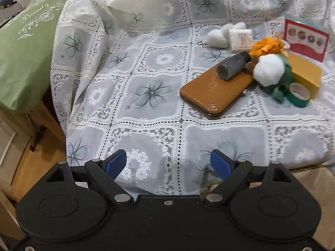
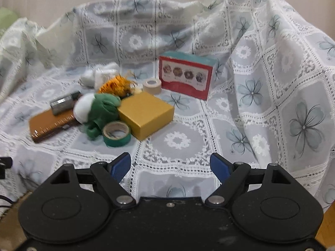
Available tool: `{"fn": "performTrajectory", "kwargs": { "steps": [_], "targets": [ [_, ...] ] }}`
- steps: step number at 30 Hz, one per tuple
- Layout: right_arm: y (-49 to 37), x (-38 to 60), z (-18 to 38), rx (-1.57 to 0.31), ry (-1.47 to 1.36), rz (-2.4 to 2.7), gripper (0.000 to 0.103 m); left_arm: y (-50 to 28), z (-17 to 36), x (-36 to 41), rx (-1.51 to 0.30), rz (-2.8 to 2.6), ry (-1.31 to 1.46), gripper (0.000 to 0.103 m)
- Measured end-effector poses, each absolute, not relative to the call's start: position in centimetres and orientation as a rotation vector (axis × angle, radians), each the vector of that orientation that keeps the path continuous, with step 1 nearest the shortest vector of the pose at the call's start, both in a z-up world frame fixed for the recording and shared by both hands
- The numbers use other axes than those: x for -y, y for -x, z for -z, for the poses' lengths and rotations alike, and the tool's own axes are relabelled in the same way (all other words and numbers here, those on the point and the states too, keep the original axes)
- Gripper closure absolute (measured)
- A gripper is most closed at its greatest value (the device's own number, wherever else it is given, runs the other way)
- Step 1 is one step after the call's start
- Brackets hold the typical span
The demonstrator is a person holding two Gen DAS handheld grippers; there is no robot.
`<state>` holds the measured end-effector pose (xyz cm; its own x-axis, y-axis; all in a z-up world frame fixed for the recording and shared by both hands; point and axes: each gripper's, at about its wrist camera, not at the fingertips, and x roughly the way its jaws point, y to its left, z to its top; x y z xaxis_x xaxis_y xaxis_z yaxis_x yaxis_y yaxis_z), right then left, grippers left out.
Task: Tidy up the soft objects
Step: 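Move both open tools back toward the pile of items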
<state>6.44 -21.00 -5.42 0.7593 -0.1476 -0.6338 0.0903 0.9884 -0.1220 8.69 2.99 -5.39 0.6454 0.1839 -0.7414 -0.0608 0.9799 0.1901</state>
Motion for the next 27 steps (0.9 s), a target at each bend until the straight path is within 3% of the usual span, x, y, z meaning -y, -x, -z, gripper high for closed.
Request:
{"fn": "performTrajectory", "kwargs": {
  "steps": [14,27],
  "targets": [
    [-7.7,21.1,7.3,-0.733,0.035,0.145,0.021,-9.7,8.0,-2.8,-0.899,-0.158,-0.167,0.014],
    [-3.9,19.6,2.9,-0.533,0.116,0.182,0.02,-6.5,3.1,-2.8,-0.694,-0.201,-0.14,0.013]
  ]
}}
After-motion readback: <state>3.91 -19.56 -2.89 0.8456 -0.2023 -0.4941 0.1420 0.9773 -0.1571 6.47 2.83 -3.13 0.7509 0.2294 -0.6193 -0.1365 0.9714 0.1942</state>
